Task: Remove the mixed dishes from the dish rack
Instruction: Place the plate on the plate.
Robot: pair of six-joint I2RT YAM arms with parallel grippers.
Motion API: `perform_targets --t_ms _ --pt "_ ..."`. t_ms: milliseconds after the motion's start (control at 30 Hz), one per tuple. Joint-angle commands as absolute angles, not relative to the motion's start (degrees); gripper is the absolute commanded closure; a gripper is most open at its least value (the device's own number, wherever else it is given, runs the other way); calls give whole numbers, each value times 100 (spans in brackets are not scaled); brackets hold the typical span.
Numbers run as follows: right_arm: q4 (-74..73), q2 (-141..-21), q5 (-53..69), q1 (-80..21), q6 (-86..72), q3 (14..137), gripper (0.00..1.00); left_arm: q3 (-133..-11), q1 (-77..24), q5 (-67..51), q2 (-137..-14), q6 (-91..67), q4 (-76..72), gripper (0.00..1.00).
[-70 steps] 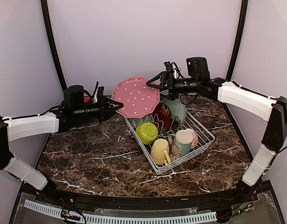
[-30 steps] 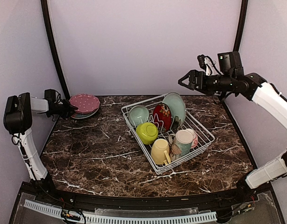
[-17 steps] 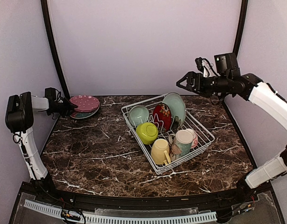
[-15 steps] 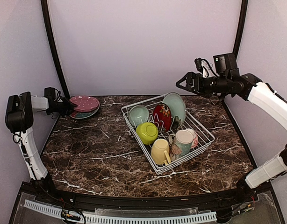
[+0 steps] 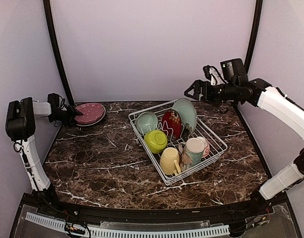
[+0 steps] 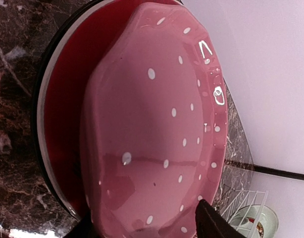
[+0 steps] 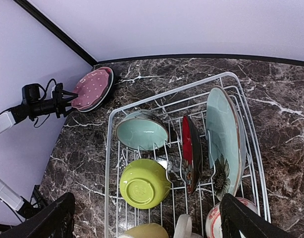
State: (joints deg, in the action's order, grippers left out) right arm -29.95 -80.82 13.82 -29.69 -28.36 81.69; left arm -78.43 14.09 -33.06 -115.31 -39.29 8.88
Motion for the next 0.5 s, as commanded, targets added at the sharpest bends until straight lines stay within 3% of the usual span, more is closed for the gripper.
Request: perform_targets --t_ms 0,467 --pt "-3405 -8366 801 -3122 -2551 8341 1 -8152 1433 -3017 -11338 -3517 1276 36" --pt "-4794 -9525 -939 -3350 -2035 9443 1 -8368 1427 -2822 -11267 -3293 1800 2"
